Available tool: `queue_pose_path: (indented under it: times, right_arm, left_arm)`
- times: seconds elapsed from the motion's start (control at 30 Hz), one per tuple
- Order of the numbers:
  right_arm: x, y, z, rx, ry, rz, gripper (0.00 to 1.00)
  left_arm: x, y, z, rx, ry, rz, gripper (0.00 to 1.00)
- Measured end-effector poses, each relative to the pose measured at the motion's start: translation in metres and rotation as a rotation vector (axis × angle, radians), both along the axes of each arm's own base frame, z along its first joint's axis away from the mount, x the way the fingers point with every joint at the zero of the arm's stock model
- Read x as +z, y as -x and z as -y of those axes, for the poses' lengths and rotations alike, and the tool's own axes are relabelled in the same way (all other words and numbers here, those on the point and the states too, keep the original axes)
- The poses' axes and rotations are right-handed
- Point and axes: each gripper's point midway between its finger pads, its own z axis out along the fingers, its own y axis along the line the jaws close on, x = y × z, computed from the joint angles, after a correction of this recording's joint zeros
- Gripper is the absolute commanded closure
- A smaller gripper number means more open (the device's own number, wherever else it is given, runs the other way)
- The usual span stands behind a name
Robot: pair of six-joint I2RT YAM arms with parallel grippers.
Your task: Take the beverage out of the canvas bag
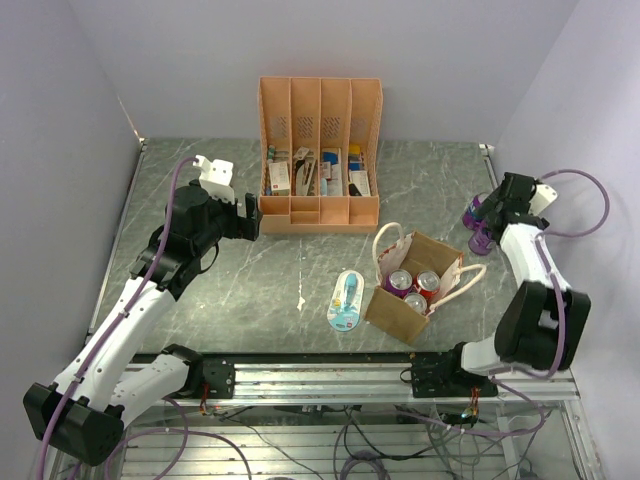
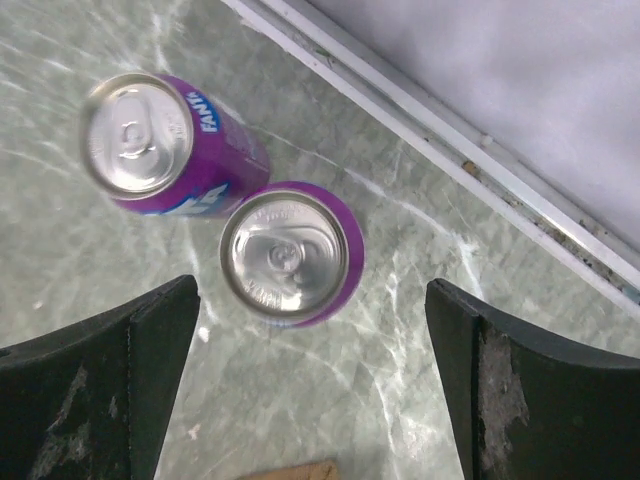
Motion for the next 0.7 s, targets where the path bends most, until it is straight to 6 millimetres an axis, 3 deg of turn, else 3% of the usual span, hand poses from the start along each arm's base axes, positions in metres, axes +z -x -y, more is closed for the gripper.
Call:
queue_pose_path:
  times: [0.13, 0.37, 0.6, 0.7]
  right_arm:
    - [0.031, 0.022, -0.011, 0.014, 0.001, 0.121, 0.05]
    - [0.048, 0.059, -0.046, 0.123, -0.055, 0.258, 0.06]
    - [0.095, 0.045, -0.095, 0.353, -0.157, 0.388, 0.09]
    - [0.121, 0.037, -0.132, 0.503, -0.190, 0.428, 0.12]
  left_arm:
    - [0.000, 0.000, 0.001, -0.004, 0.003, -0.001, 0.02]
    - [0.000, 0.001, 0.002, -0.011, 0.006, -0.002, 0.02]
    - [0.000, 0.001, 0.003, -0.013, 0.007, -0.002, 0.02]
    - [0.001, 0.001, 0.003, -0.013, 0.007, -0.002, 0.02]
